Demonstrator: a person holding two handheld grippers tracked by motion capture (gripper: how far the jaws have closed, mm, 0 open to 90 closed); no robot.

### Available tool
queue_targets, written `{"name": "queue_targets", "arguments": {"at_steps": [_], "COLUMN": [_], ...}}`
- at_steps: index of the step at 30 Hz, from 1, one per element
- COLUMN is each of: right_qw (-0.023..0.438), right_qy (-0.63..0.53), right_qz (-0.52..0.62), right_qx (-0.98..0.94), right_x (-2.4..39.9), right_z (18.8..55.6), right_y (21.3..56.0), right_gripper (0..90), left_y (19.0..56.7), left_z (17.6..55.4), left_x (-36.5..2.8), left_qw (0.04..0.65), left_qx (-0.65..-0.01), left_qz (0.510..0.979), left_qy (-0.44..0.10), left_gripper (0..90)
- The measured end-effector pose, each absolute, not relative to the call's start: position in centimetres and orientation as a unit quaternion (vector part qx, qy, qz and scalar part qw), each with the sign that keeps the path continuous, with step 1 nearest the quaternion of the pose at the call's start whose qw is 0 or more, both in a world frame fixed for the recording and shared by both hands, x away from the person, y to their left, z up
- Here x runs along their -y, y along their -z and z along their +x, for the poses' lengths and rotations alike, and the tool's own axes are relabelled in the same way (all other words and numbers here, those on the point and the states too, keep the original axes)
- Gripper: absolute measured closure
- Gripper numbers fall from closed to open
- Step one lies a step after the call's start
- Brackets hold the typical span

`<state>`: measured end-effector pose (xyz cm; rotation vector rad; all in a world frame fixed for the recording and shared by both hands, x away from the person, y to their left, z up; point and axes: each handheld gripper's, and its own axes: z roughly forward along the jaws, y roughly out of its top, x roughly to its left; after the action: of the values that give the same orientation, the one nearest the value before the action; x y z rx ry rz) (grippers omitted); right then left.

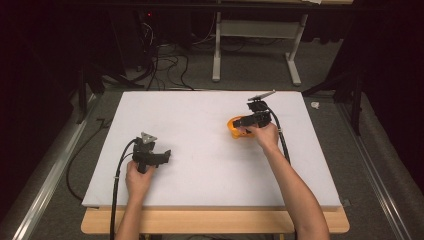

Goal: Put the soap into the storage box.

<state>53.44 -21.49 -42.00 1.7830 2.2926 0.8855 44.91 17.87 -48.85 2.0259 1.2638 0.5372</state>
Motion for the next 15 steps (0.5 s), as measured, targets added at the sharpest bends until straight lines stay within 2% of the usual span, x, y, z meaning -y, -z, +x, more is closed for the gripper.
{"name": "queue_targets", "arguments": {"at_steps": [15], "right_qw": [0.051], "right_qy": [-0.272], "right_qz": [0.601], "right_qx": [-0.75], "right_x": [21.36], "right_z": [53.75], "right_y": [42.58], "right_gripper": [13.4], "left_y": [48.85], "left_z": [44.91], "left_x": [-17.87], "left_qw": [0.34], "left_qx": [-0.485], "left_qz": [0.779], "left_qy": [-0.206], "left_gripper": [16.1]}}
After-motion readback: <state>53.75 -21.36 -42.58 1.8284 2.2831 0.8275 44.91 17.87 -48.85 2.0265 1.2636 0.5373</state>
